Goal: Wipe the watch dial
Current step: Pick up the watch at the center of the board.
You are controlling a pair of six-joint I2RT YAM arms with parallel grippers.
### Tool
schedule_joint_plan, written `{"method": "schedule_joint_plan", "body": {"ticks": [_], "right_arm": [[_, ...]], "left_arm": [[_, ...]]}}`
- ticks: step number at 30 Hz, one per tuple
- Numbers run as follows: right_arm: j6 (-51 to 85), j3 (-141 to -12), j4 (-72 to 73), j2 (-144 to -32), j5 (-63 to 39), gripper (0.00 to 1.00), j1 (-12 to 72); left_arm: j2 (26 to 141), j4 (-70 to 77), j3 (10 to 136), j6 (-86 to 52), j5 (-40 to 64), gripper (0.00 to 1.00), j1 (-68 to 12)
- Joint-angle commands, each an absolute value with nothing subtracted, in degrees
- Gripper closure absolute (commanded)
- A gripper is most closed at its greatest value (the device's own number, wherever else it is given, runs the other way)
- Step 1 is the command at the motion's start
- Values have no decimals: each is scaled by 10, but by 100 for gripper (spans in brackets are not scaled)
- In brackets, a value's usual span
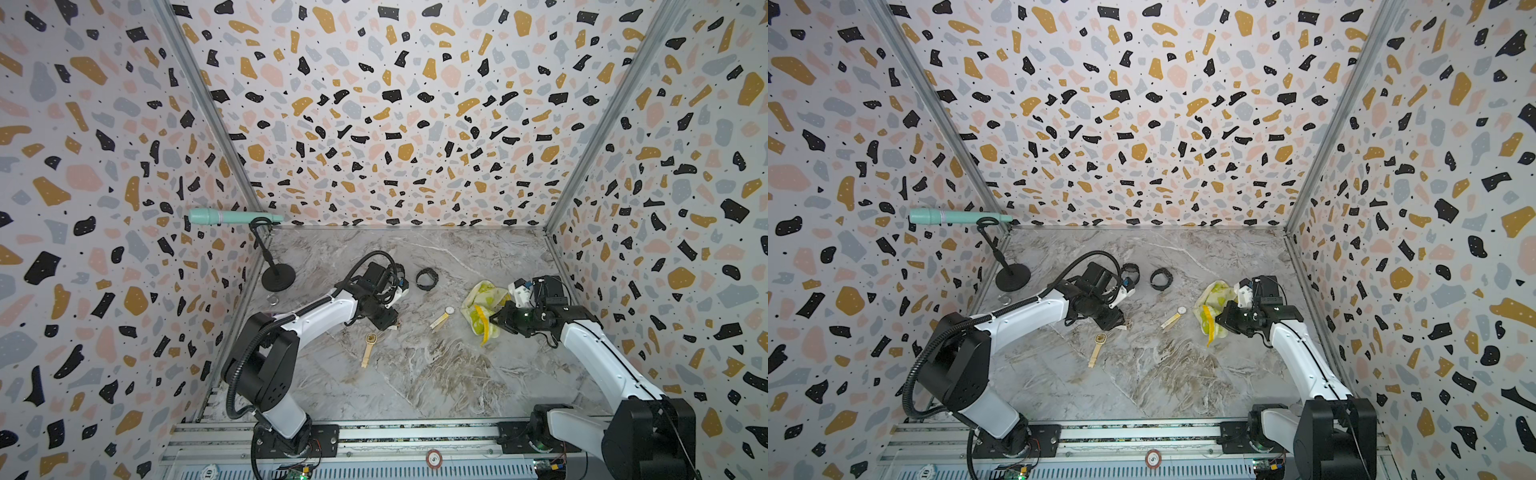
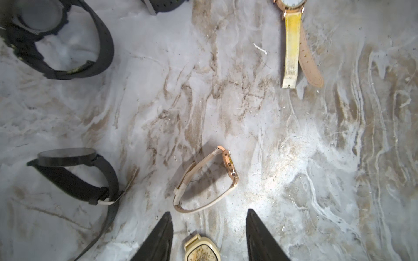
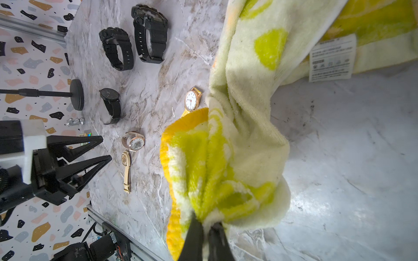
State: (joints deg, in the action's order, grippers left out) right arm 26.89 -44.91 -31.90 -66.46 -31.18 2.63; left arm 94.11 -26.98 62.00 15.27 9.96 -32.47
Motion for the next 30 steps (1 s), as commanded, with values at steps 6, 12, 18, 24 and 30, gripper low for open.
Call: {"method": "schedule_joint_plan", "body": {"ticks": [6, 12, 18, 24, 30], "right_arm": [[255, -471, -337, -659, -309, 100, 25], [249, -478, -337, -666, -313, 100, 17], [241, -477, -340, -668, -319, 100, 3], [232, -480, -342, -674, -332, 100, -14], [224, -480, -340, -682, -343, 100, -27]], "left_arm": [[944, -236, 604, 201, 125, 50, -329], [977, -252, 616, 209, 120, 51, -348], [986, -243, 603, 209, 105, 53, -361], [1005, -247, 610, 211, 95, 53, -362], [1015, -242, 612, 213, 81, 54, -363]]}}
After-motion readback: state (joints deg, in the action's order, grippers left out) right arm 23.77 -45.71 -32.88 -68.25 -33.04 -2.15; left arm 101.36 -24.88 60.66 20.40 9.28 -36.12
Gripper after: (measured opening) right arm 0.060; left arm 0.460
